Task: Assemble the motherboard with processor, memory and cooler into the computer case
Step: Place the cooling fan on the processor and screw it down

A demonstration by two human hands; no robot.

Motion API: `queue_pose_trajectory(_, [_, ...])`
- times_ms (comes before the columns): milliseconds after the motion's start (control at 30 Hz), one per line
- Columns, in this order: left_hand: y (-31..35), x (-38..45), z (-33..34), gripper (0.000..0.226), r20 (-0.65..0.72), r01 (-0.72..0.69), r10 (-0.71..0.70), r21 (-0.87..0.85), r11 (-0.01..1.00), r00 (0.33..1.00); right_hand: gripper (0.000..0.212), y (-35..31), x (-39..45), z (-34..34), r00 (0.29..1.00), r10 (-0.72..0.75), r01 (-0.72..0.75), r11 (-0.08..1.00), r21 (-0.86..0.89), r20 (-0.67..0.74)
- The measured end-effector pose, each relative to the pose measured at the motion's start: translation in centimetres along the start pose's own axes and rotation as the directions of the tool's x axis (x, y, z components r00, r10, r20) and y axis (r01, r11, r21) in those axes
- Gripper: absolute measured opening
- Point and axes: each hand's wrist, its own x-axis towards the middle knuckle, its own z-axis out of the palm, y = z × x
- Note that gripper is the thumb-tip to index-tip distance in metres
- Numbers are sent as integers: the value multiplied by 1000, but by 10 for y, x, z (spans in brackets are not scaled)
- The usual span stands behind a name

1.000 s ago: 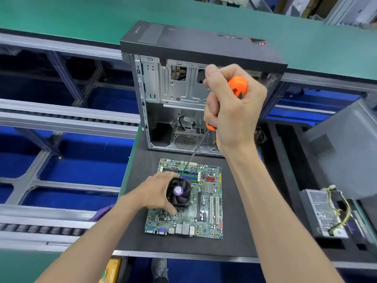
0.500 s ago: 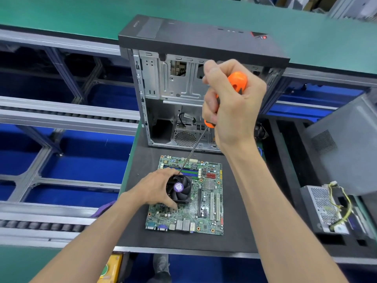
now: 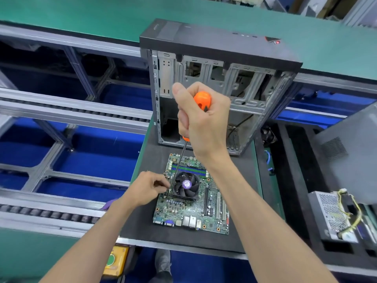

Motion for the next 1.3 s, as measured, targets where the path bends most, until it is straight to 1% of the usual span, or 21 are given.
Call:
queue_pose_trajectory(100, [-6,-4,8,36,2,34,-34,-10,999,999,42,3,-3,2,1000,7,-7,1000,12,1])
queue_pose_trajectory(300, [-7,-11,18,37,-87,37,-41,-42,998,995,42,12,-11,5,1000,18,-18,1000,1,-18])
queue_pose_trajectory(367, [-7,-13,19,31,-104,36,-39,-32,999,994,42,13,-12,7,1000,14,-14,1000,-11,-15])
queue_pose_trajectory(467, [-7,-16,20,12,-144,27,-31,-32,999,989,41,11,-12,9,1000,11,-11,1000,-7,-6])
queue_pose_trajectory(700, [-6,-15,23,11,-183,9,-16,-40,999,983,41,11,-12,10,1000,-5,6,1000,-29,18])
queue_pose_trajectory(767, [-7,-15,24,12,-186,9,-17,-45,999,982,40,12,-13,10,998,1,-1,1000,-7,65])
queue_pose_trajectory(833, [-7,-14,25,13,-186,14,-23,-50,999,982,39,12,-11,7,981,20,-31,998,56,191])
queue_pose_trajectory(900, [-8,-14,25,13,-189,15,-24,-46,999,982,35,12,-7,4,928,49,-99,988,118,368])
queue_pose_trajectory(933, [-8,-14,26,13,-192,15,-23,-43,999,981,33,11,-5,3,903,63,-134,981,138,425])
queue_pose_trajectory(967, [-9,-14,26,13,-195,14,-22,-40,999,981,33,11,-3,3,892,72,-156,976,154,447])
queue_pose_trajectory(1033, [-10,-14,27,13,-203,17,-24,-37,999,979,40,12,-2,3,900,99,-188,967,173,425])
queue_pose_trajectory(1100, [-11,-14,28,14,-210,21,-28,-32,999,977,45,15,-5,7,927,110,-185,966,181,359])
queue_pose_trajectory(1133, [-11,-14,28,14,-211,24,-30,-30,999,977,44,17,-7,11,951,87,-145,974,176,297])
queue_pose_trajectory(1200, [-11,-15,29,14,-213,30,-35,-30,999,976,40,20,-12,18,994,2,-15,992,124,107])
queue_pose_trajectory(1267, [-10,-16,30,14,-222,30,-36,-32,999,974,37,22,-15,22,995,-75,78,996,45,-62])
queue_pose_trajectory(1300, [-10,-16,30,14,-232,25,-31,-29,999,972,36,22,-16,22,991,-97,98,995,13,-94])
